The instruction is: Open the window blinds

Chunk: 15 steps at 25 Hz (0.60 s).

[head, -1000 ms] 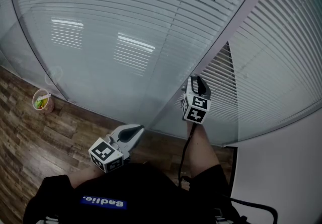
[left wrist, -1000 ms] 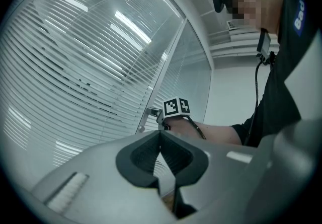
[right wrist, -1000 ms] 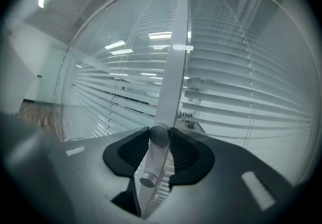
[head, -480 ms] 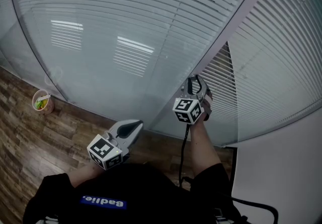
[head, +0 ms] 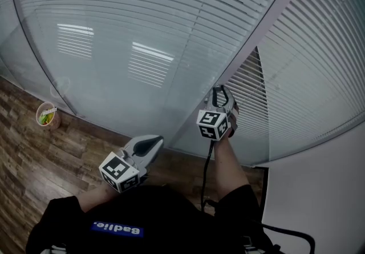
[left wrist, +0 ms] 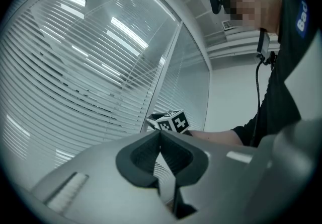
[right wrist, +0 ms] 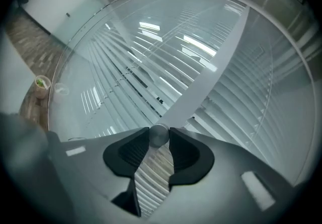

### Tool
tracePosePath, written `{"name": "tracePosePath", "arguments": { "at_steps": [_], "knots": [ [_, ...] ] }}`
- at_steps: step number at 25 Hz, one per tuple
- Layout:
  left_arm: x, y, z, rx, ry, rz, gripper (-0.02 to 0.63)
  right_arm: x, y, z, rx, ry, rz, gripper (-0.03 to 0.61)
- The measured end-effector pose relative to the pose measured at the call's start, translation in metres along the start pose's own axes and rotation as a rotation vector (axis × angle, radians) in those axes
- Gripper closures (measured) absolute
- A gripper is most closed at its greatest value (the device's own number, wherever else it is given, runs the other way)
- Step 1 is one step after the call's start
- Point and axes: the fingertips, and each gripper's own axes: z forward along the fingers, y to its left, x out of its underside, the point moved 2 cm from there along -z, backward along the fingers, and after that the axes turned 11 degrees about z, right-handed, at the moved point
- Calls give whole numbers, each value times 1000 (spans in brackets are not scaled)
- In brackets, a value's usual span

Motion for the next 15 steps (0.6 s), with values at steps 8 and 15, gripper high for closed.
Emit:
{"name": "tracePosePath", "arguments": {
  "at_steps": [8, 15],
  "knots": [
    [4, -3, 1, 3, -1, -6, 614, 1, -4, 0, -52, -23, 275, 448],
    [7, -5, 2, 11, 2, -11, 614, 2, -6, 1, -71, -21, 382, 448]
  ]
}}
